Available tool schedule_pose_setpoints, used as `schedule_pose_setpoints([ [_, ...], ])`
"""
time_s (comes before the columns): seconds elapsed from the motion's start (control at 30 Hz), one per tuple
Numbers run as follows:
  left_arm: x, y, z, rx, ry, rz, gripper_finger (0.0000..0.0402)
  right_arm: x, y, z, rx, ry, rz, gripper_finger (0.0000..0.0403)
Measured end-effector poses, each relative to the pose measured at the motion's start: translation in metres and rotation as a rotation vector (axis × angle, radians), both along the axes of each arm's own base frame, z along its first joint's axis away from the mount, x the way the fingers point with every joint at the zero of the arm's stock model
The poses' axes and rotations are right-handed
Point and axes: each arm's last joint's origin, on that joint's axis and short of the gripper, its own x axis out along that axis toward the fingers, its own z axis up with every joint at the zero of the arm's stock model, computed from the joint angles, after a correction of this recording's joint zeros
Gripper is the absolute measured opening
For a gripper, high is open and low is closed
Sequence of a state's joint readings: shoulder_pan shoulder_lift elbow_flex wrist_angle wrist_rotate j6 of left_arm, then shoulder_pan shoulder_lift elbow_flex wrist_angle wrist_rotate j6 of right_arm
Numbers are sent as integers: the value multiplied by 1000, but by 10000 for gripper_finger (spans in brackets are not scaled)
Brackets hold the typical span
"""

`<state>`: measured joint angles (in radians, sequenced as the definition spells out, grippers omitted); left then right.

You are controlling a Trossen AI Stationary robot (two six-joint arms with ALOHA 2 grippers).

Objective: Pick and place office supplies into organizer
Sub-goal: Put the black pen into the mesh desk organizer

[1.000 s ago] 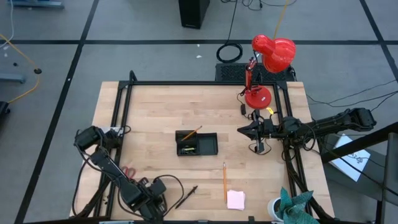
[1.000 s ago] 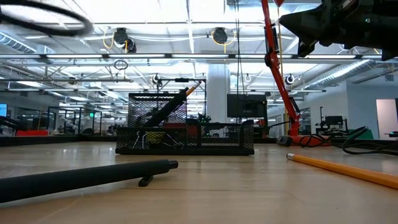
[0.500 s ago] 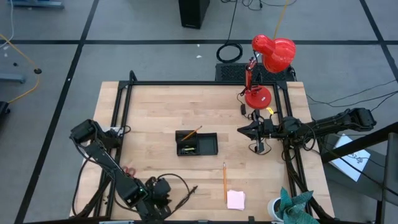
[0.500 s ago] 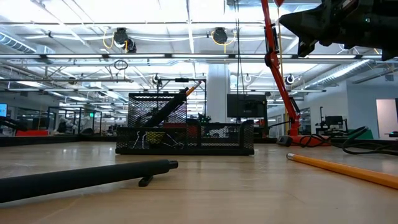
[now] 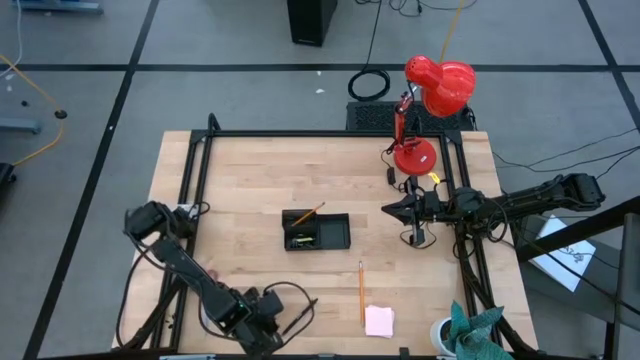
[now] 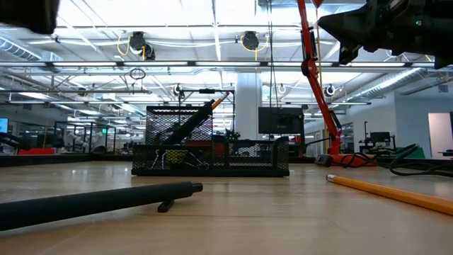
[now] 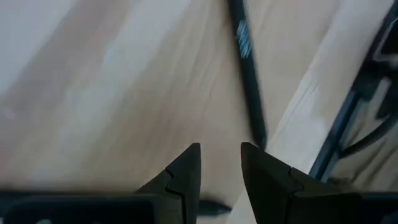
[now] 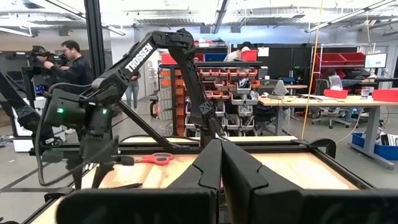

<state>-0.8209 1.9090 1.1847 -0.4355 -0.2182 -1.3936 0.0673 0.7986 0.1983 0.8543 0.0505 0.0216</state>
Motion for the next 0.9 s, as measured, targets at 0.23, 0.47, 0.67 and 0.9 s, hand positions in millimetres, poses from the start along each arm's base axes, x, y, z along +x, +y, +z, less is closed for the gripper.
schedule_pose_setpoints([
  [0.23, -17, -13, -10, -58, 130, 23, 117, 0, 0, 0, 9, 1, 2, 4],
  [0.47, -37, -14, -12, -26, 274, 56, 117, 0, 0, 0, 11, 1, 2, 4],
  [0.67, -41, -13, -13, -15, 321, 48, 117, 0, 0, 0, 10, 0, 2, 4],
  [0.9, -43, -12, -14, -13, 357, 42, 117, 0, 0, 0, 11, 0, 2, 4],
])
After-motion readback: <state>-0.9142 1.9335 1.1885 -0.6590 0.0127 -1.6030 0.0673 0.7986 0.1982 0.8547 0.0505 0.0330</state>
